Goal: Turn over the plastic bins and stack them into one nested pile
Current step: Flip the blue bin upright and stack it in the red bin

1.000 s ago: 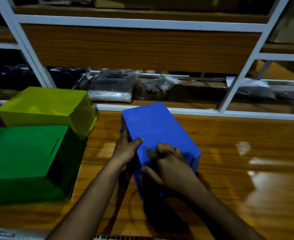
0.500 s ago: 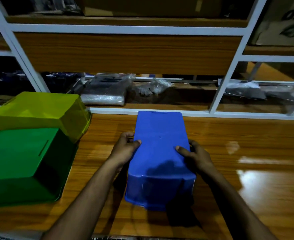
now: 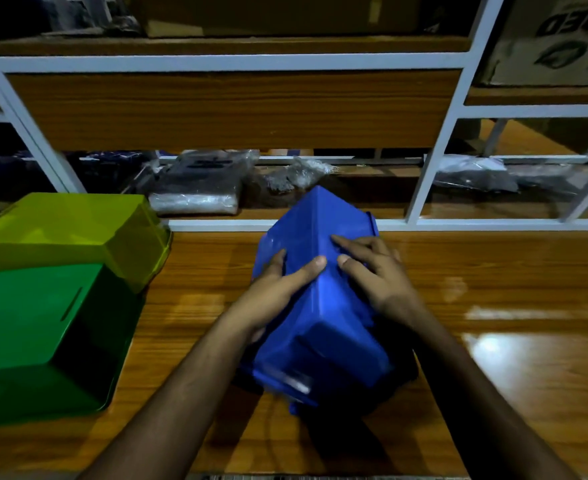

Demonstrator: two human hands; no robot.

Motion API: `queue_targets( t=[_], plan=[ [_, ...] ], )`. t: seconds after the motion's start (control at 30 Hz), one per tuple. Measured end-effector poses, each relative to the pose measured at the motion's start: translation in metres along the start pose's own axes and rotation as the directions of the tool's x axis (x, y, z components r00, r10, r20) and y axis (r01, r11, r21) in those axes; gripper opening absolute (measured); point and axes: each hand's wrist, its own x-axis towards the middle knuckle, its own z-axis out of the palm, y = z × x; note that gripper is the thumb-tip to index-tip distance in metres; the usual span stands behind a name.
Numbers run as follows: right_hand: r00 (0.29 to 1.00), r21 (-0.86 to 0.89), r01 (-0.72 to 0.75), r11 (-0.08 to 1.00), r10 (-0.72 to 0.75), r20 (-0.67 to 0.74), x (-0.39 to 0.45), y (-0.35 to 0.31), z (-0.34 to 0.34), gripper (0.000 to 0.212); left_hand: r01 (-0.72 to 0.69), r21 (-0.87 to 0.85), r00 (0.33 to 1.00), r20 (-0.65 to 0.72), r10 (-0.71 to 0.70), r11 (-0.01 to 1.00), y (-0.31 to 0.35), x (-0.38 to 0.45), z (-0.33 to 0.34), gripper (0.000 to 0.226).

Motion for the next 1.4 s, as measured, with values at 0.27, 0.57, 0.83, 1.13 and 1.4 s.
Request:
queue_targets(
  t=[0.27, 0.57, 0.83, 1.13, 1.4],
  plan=[
    [0.956, -0.143, -0.290, 0.946, 0.293, -0.002, -0.005, 0.007, -0.022, 0.066, -0.120, 0.008, 0.980, -0.159, 0.120, 0.993, 0.014, -0.004, -0.004, 0.080],
    [0.940, 0.505, -0.333, 0.796, 0.324, 0.108, -0.008, 0.007, -0.032, 0.064, -0.181, -0.084, 0.969, -0.184, 0.163, 0.980, 0.019, -0.014, -0.017, 0.037],
    [0.964, 0.508, -0.267, 0.819, 0.236, 0.126, -0.006, 0.003, -0.028, 0.062, -0.127, 0.064, 0.959, -0.245, 0.139, 0.990, -0.007, -0.016, -0.019, 0.027],
    [0.933, 0.727, -0.300, 0.618, 0.350, 0.087, -0.003, -0.014, -0.016, 0.023, -0.262, 0.574, 0.918, -0.101, 0.384, 0.776, 0.024, -0.030, -0.009, 0.024],
    [0.967, 0.408, -0.207, 0.889, 0.123, 0.223, 0.004, -0.006, -0.002, 0.036, -0.202, 0.291, 0.953, -0.162, 0.256, 0.935, 0.022, -0.020, -0.010, 0.042]
  ],
)
